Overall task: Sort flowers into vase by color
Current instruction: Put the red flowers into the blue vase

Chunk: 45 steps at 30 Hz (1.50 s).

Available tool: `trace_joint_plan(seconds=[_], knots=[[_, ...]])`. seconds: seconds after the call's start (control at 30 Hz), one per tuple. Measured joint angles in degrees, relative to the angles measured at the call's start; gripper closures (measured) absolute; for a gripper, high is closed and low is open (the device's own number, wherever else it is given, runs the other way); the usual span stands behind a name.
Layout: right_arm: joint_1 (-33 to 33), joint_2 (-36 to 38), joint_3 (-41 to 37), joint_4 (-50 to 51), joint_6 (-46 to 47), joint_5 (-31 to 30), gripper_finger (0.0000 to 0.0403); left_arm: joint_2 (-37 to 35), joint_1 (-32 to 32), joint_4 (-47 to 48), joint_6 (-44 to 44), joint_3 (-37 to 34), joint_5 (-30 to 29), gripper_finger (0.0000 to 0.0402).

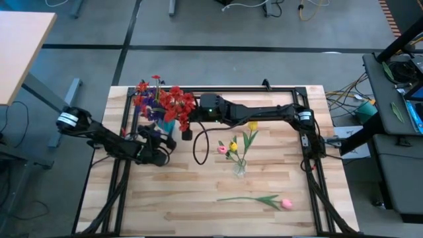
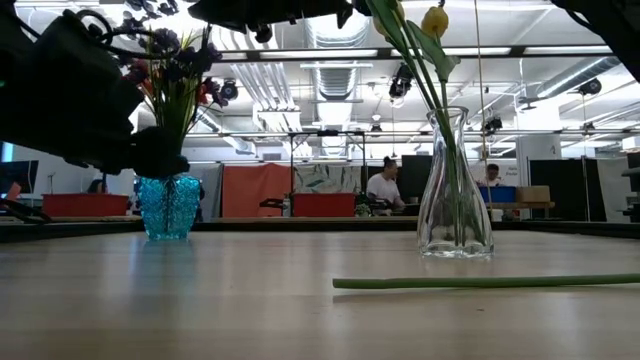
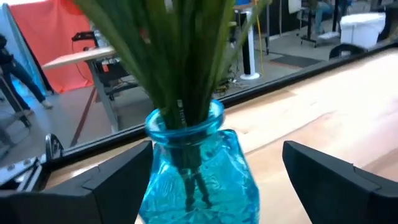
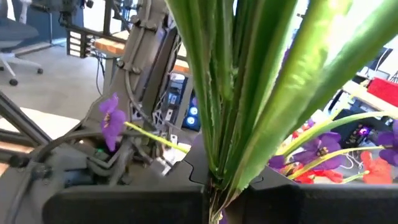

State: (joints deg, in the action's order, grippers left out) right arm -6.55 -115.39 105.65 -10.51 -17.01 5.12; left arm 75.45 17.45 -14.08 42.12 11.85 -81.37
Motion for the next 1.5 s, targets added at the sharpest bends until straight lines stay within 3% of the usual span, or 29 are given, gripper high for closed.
trace_joint_plan(seconds=[0.3,0.5,0.9,1.5], knots=[[-0.46,-2.23,-0.77,-4.33,0.90,3.04,0.0394,-0.06,-0.02,-0.02,-1.48,-0.89,0.94,0.0074],[-0.89,-5.88,-0.70,-8.25,-1.08,-0.57,0.0394,-0.43,-0.02,-0.04,-1.11,-1.59,1.41,0.0075],[-1.98,-7.48,1.75,-9.38,-2.05,-0.65,0.0394,-0.32,-0.22,0.00,0.57,-3.09,2.89,0.0075],[-2.88,-7.52,0.81,-9.45,3.55,-0.63,0.0394,-0.01,-0.22,-0.12,1.40,-3.42,4.80,0.0075]])
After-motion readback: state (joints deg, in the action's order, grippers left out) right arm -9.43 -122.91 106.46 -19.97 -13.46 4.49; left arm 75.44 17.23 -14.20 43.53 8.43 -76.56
